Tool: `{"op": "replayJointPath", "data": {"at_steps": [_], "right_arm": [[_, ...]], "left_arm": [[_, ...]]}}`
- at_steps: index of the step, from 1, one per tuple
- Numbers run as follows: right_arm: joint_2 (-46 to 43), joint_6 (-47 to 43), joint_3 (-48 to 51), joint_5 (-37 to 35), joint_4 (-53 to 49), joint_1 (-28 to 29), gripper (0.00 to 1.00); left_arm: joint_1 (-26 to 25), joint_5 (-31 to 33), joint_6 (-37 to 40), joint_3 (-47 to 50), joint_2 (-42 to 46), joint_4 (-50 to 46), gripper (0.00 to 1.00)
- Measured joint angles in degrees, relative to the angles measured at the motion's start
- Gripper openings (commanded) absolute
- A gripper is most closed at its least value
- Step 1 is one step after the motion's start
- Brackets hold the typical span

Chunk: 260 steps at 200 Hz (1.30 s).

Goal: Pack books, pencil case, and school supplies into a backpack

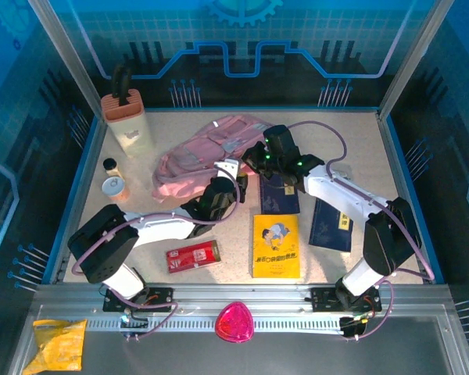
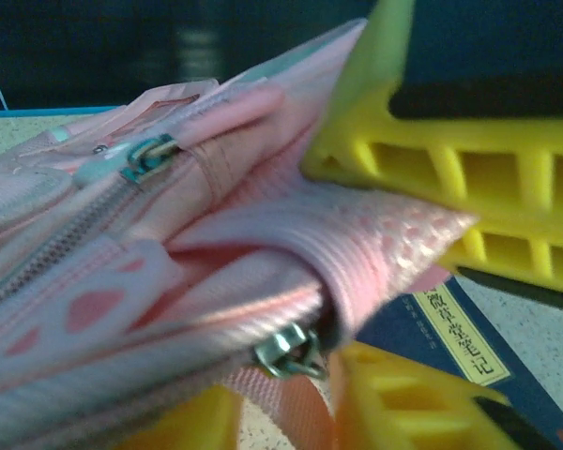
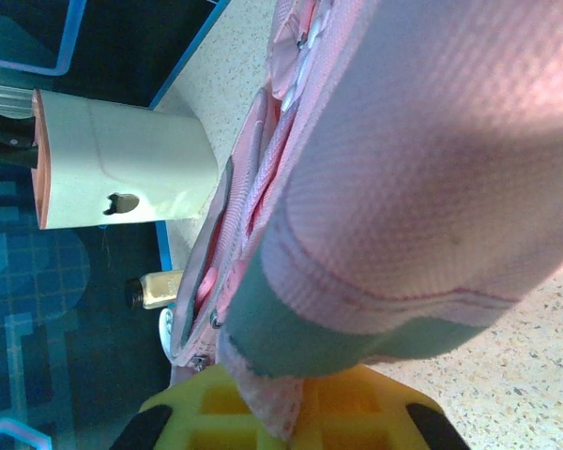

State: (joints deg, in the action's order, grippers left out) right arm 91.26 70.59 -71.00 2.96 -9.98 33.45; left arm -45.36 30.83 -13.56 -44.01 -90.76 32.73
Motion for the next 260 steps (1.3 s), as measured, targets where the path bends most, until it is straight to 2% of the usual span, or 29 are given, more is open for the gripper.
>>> {"op": "replayJointPath", "data": {"at_steps": [27, 39, 66, 111, 143, 182, 242, 260], "right_arm": [[0.0, -0.1, 0.1, 0.0, 0.2, 0.0, 0.00], [0.0, -0.1, 0.1, 0.0, 0.2, 0.0, 0.00], [0.0, -0.3, 0.1, 0.6, 0.1, -0.1, 0.00], [0.3, -2.5, -0.9, 3.8, -0.4, -2.4, 0.00], [1.7, -5.0, -3.4, 6.4, -1.6, -4.8, 0.00], [4.0, -7.5, -4.9, 8.9, -3.5, -7.1, 0.00], [12.2, -12.0, -13.7, 14.7, -8.9, -8.8, 0.00], [14.3, -13.8, -16.2, 15.1, -10.2, -9.1, 0.11]], "left_arm": [[0.5, 0.0, -0.3, -0.2, 0.0, -0.8, 0.04], [0.7, -0.2, -0.1, -0.3, 0.0, -1.4, 0.00], [1.1, -1.3, -1.4, -0.3, 1.2, -3.9, 0.00], [4.2, -6.3, -8.3, 0.3, 9.4, -15.7, 0.00], [8.0, -11.7, -12.6, 1.9, 16.5, -24.5, 0.00], [13.4, -18.5, -15.3, 3.5, 19.8, -32.9, 0.00], [14.0, -26.9, -17.3, 5.9, 21.0, -33.0, 0.00], [13.1, -27.7, -18.3, 5.1, 19.0, -32.5, 0.00]]}}
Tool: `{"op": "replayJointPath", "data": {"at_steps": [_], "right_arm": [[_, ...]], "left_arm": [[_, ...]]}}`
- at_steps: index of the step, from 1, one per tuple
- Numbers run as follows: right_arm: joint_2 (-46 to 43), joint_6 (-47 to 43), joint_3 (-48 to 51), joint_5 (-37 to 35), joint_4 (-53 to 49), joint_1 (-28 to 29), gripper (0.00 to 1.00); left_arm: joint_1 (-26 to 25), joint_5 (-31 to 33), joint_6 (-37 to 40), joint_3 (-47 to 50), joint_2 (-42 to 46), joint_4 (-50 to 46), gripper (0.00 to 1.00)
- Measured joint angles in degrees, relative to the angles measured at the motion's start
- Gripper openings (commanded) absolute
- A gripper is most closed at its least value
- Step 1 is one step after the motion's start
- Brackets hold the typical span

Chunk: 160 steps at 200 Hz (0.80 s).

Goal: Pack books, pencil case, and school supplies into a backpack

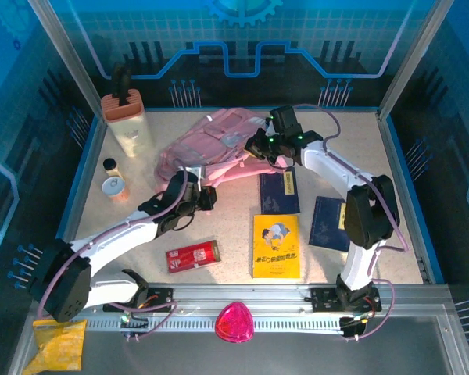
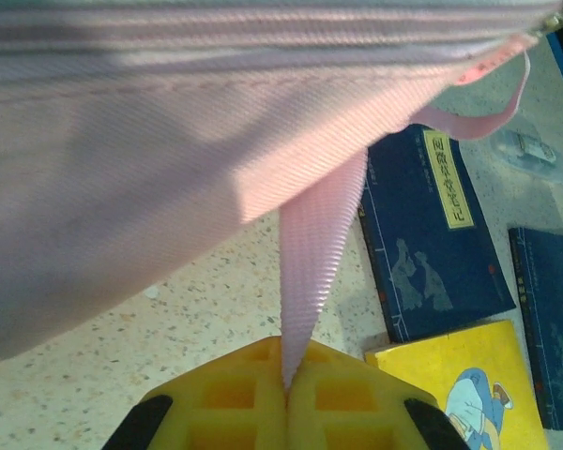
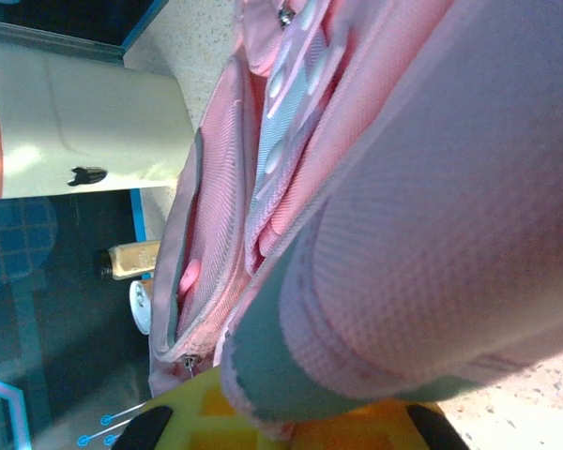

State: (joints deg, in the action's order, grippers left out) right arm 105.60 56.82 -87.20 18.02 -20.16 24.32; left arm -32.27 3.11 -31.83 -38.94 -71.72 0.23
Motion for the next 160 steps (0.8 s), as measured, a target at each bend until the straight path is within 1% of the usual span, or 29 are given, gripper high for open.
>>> {"op": "replayJointPath", "data": {"at_steps": [4, 13, 24, 34, 58, 82, 98, 118, 142, 160], "right_arm": [[0.3, -0.4, -0.2, 0.0, -0.2, -0.1, 0.12], [0.8, -1.3, -0.6, 0.0, -0.5, -0.4, 0.20], [1.0, -2.0, -0.6, -0.3, -1.2, -0.8, 0.35], [1.0, -3.2, -0.6, -0.4, -1.7, -1.4, 0.45], [0.7, -5.0, 0.2, -0.9, -2.8, -2.1, 0.61], [-2.5, -6.2, 4.6, -0.9, -3.0, -2.1, 0.70], [-6.3, -6.1, 7.9, -0.8, -3.2, -2.1, 0.78], [-11.8, -5.6, 11.8, -0.9, -3.1, -1.7, 0.84], [-17.8, -3.1, 17.4, -1.0, -0.7, 0.6, 0.86], [-18.8, 0.3, 20.9, -1.1, 1.8, 3.5, 0.86]], "left_arm": [[-0.2, 0.0, -0.1, -0.3, -0.6, 0.0, 0.00], [-1.0, 0.0, -0.8, -1.2, -2.0, 0.0, 0.00], [-1.5, 0.0, -1.3, -2.1, -3.5, 0.0, 0.00], [-1.7, 0.0, -2.1, -2.7, -4.6, -0.2, 0.00], [-1.9, -0.1, -2.9, -3.7, -7.0, -0.4, 0.00], [-1.9, -0.1, -3.2, -3.7, -7.3, -0.9, 0.00], [-1.9, 0.0, -3.2, -3.7, -7.3, -1.7, 0.00], [-1.9, 0.0, -3.2, -3.8, -7.4, -2.9, 0.00], [-1.9, 0.0, -3.2, -3.8, -7.4, -3.3, 0.00], [-1.9, 0.0, -3.2, -3.8, -7.4, -3.6, 0.00]]}}
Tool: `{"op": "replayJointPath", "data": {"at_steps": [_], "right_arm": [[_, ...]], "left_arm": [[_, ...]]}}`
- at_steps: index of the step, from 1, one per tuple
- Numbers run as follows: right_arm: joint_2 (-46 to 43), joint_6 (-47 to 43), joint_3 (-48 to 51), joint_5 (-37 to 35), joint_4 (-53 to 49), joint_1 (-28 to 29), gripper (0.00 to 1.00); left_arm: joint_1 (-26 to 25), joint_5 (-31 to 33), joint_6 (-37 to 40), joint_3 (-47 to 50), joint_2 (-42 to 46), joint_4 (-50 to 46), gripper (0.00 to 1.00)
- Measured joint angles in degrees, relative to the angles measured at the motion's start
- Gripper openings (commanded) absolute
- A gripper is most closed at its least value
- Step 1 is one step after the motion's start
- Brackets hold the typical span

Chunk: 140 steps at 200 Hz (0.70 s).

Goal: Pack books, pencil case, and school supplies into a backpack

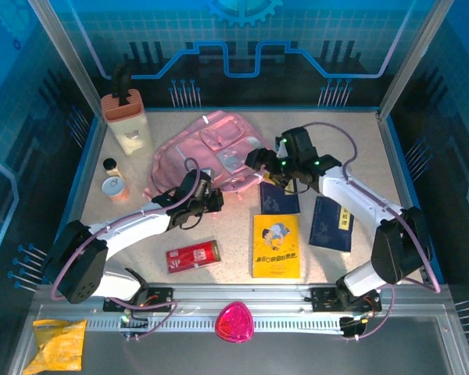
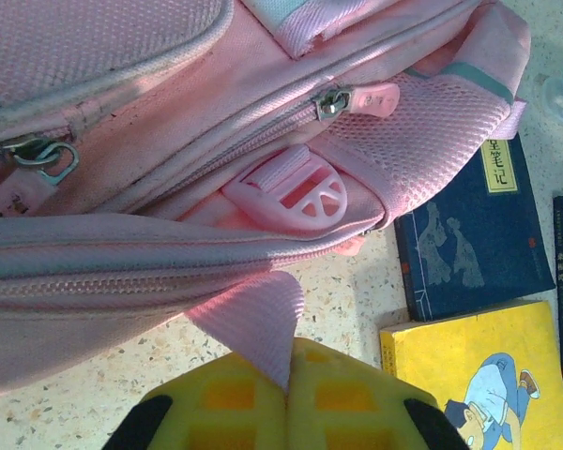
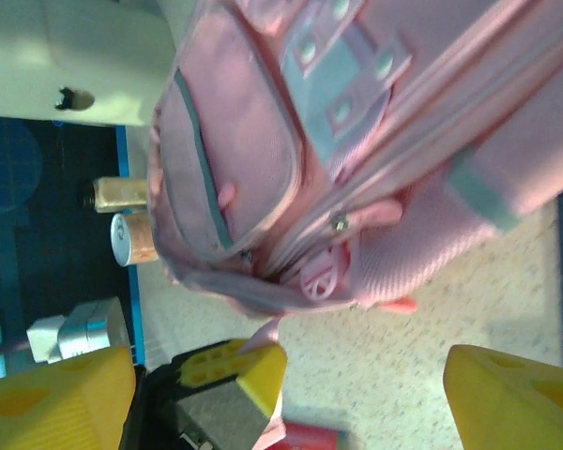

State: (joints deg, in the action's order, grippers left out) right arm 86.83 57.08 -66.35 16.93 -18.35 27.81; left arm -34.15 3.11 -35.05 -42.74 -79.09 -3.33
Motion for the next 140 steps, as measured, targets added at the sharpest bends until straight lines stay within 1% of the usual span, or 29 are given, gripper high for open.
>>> {"op": "replayJointPath", "data": {"at_steps": [22, 46, 59, 88, 117, 140], "right_arm": [[2.7, 3.5, 1.2, -1.0, 1.4, 3.8, 0.85], [6.1, 8.2, 2.8, -2.2, 5.2, 7.5, 0.82], [8.5, 10.6, 3.1, -2.8, 7.0, 8.5, 0.77], [13.0, 14.9, 3.2, -5.0, 10.9, 8.5, 0.67], [17.0, 16.5, 2.3, -6.7, 13.0, 8.5, 0.46], [19.4, 16.2, 0.2, -7.3, 13.7, 8.5, 0.25]], "left_arm": [[0.0, 0.0, 0.0, -0.5, 0.0, -0.7, 0.00], [0.0, 0.0, 0.0, -1.3, 0.0, -1.2, 0.00], [0.0, -0.1, 0.0, -1.5, 0.0, -1.6, 0.00], [0.0, -0.4, 0.0, -1.8, 0.0, -2.5, 0.00], [0.0, -0.6, 0.5, -2.0, 0.0, -3.6, 0.00], [0.0, -0.6, 0.7, -2.6, -0.1, -5.7, 0.00]]}}
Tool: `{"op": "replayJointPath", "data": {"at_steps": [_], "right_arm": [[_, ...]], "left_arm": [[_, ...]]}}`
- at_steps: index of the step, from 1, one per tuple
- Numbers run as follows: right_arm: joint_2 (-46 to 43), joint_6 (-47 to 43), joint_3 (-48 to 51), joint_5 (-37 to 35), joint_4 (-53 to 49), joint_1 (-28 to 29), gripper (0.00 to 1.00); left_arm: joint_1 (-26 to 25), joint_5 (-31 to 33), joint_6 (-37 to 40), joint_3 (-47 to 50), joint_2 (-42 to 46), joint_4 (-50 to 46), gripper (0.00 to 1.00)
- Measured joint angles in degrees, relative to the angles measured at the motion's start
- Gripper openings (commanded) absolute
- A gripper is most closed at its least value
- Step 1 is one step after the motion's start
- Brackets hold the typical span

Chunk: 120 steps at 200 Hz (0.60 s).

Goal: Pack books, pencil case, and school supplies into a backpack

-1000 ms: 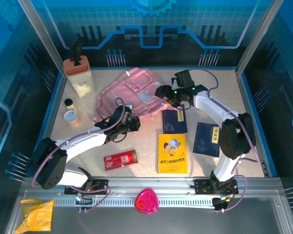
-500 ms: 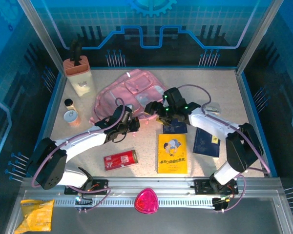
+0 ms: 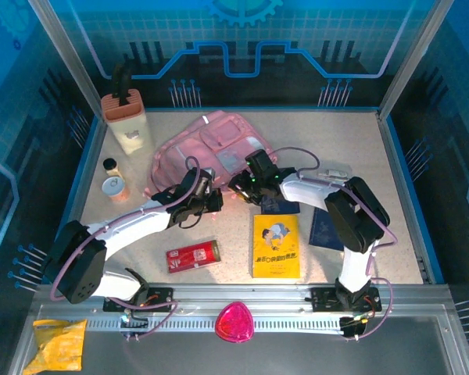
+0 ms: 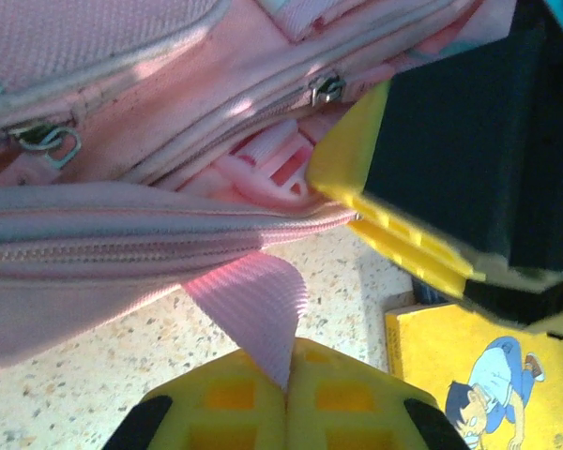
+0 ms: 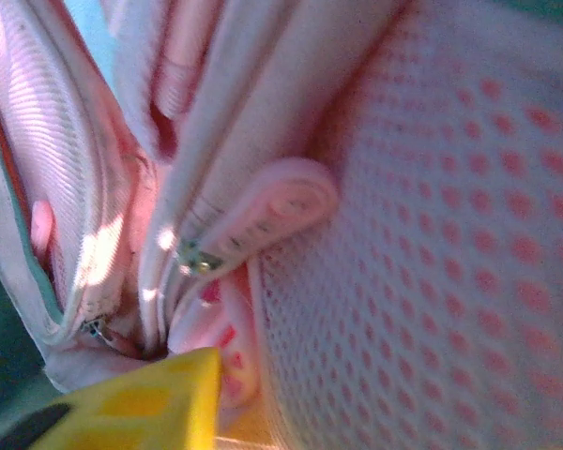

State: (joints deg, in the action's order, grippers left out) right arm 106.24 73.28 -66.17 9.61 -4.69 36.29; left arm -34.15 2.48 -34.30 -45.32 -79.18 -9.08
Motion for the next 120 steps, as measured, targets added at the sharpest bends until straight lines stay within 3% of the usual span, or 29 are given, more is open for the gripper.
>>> {"op": "replayJointPath", "data": {"at_steps": [36, 120], "right_arm": [[0.0, -1.9, -1.7, -1.6, -0.8, -0.9, 0.00], [-5.5, -10.2, -3.3, 0.3, -4.7, -3.5, 0.00]], "left_arm": [[0.0, 0.6, 1.5, -1.7, -0.1, -4.1, 0.00], [5.3, 0.6, 4.5, -1.7, 6.4, -9.1, 0.00]]}}
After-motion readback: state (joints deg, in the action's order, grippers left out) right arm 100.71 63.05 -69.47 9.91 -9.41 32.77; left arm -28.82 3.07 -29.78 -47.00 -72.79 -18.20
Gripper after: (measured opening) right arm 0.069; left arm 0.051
